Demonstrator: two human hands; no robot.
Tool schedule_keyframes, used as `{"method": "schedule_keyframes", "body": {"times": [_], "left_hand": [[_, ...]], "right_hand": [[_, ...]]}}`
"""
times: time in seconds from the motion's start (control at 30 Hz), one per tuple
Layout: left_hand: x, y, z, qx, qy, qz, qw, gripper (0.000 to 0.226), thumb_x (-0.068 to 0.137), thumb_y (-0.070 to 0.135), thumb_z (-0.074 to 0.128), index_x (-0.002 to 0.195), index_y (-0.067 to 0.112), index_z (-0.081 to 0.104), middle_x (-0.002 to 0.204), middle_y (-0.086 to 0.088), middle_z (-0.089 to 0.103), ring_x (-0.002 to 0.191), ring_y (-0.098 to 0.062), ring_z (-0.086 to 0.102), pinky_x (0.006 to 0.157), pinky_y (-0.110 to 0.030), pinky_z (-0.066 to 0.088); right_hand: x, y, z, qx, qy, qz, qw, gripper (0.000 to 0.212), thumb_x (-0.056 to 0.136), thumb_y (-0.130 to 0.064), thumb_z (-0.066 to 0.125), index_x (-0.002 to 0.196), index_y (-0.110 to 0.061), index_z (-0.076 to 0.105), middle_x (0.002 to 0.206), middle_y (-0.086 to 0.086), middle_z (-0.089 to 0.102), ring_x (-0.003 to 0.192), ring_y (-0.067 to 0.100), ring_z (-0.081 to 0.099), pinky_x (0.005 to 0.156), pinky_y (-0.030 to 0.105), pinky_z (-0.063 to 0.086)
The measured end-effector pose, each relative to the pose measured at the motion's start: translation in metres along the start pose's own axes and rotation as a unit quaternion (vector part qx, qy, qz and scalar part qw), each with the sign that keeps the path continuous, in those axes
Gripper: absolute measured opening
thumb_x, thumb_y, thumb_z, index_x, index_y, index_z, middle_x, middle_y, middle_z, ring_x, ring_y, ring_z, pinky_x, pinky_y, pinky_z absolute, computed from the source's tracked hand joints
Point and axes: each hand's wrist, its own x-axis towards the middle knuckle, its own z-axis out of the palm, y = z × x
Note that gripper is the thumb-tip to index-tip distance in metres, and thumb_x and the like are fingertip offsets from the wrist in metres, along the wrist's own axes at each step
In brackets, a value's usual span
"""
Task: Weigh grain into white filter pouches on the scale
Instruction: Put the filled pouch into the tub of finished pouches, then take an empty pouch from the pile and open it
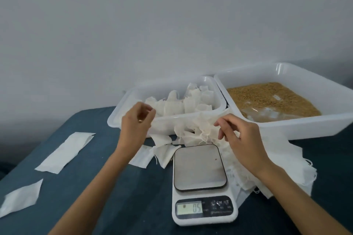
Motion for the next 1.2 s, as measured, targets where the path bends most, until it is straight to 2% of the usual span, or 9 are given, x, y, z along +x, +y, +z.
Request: {"method": "schedule_keyframes", "body": {"times": [0.1, 0.2, 0.3, 0.37, 0.47, 0.63, 0.87, 1.03, 1.2], "left_hand": [[-0.047, -0.036, -0.019, 0.117, -0.024, -0.073, 0.990, 0.020, 0.094, 0.029, 0.077, 0.077, 0.023, 0.068, 0.070, 0.009, 0.067, 0.064, -0.007, 0.058, 0.062, -0.018, 0.044], [-0.066, -0.047, -0.008, 0.174, -0.086, -0.132, 0.972, 0.036, 0.084, 0.046, 0.084, 0.105, 0.026, 0.061, 0.093, 0.010, 0.068, 0.082, -0.016, 0.064, 0.079, -0.034, 0.052], [-0.062, -0.047, 0.007, 0.189, -0.111, -0.109, 0.970, 0.037, 0.085, 0.029, 0.085, 0.117, 0.024, 0.065, 0.099, 0.008, 0.067, 0.088, -0.019, 0.062, 0.088, -0.038, 0.050], [-0.059, -0.045, 0.014, 0.170, -0.088, -0.076, 0.978, 0.013, 0.090, 0.010, 0.077, 0.101, 0.017, 0.077, 0.086, 0.011, 0.071, 0.078, -0.010, 0.062, 0.079, -0.028, 0.051], [-0.058, -0.042, 0.014, 0.097, -0.017, -0.067, 0.993, 0.023, 0.093, -0.003, 0.069, 0.094, 0.018, 0.080, 0.079, 0.014, 0.074, 0.070, 0.000, 0.065, 0.066, -0.010, 0.046], [-0.058, -0.045, 0.005, -0.052, 0.058, -0.107, 0.991, 0.036, 0.097, -0.003, 0.066, 0.118, 0.025, 0.069, 0.081, -0.003, 0.072, 0.067, -0.008, 0.063, 0.071, -0.019, 0.052], [-0.050, -0.052, -0.013, 0.029, 0.110, -0.104, 0.988, 0.032, 0.095, -0.002, 0.069, 0.123, 0.012, 0.071, 0.087, -0.003, 0.073, 0.084, -0.022, 0.069, 0.091, -0.041, 0.056], [-0.056, -0.045, -0.035, 0.117, 0.202, 0.009, 0.972, 0.024, 0.095, -0.001, 0.070, 0.116, 0.010, 0.074, 0.087, -0.003, 0.069, 0.077, -0.010, 0.061, 0.078, -0.014, 0.046], [-0.062, -0.013, -0.022, -0.182, 0.148, -0.041, 0.971, 0.019, 0.098, 0.011, 0.072, 0.104, 0.026, 0.081, 0.099, 0.004, 0.078, 0.091, -0.004, 0.072, 0.079, -0.012, 0.054]], "right_hand": [[-0.002, -0.001, 0.001, 0.008, -0.004, -0.002, 1.000, 0.019, 0.104, -0.027, 0.055, 0.092, -0.025, 0.069, 0.067, -0.010, 0.065, 0.065, 0.015, 0.065, 0.062, 0.023, 0.050], [-0.005, 0.001, 0.003, 0.008, -0.017, 0.008, 1.000, 0.019, 0.104, -0.029, 0.054, 0.092, -0.026, 0.068, 0.068, -0.010, 0.066, 0.061, 0.017, 0.064, 0.061, 0.031, 0.052], [-0.007, 0.002, 0.005, 0.001, -0.025, 0.008, 1.000, 0.019, 0.104, -0.028, 0.055, 0.092, -0.027, 0.068, 0.068, -0.009, 0.067, 0.061, 0.017, 0.064, 0.059, 0.026, 0.050], [-0.008, 0.003, 0.006, 0.000, -0.029, 0.011, 1.000, 0.018, 0.105, -0.027, 0.055, 0.092, -0.028, 0.068, 0.068, -0.009, 0.067, 0.060, 0.016, 0.064, 0.058, 0.023, 0.049], [-0.008, 0.003, 0.008, 0.000, -0.036, 0.008, 0.999, 0.018, 0.104, -0.028, 0.055, 0.092, -0.028, 0.068, 0.069, -0.010, 0.067, 0.059, 0.017, 0.063, 0.058, 0.028, 0.050], [-0.009, 0.002, 0.009, 0.003, -0.045, 0.004, 0.999, 0.018, 0.105, -0.030, 0.054, 0.094, -0.030, 0.067, 0.070, -0.011, 0.068, 0.059, 0.017, 0.063, 0.058, 0.027, 0.050], [-0.009, 0.003, 0.008, 0.006, -0.047, 0.006, 0.999, 0.017, 0.105, -0.030, 0.053, 0.094, -0.032, 0.066, 0.070, -0.011, 0.068, 0.063, 0.015, 0.065, 0.058, 0.011, 0.043], [-0.009, 0.002, 0.008, 0.018, -0.040, 0.008, 0.999, 0.016, 0.105, -0.029, 0.054, 0.095, -0.029, 0.066, 0.069, -0.009, 0.068, 0.055, 0.011, 0.060, 0.055, 0.009, 0.040], [-0.009, -0.005, 0.008, 0.135, -0.074, 0.081, 0.985, 0.014, 0.096, -0.041, 0.065, 0.096, -0.028, 0.070, 0.072, 0.001, 0.070, 0.051, 0.011, 0.057, 0.052, 0.020, 0.045]]}}
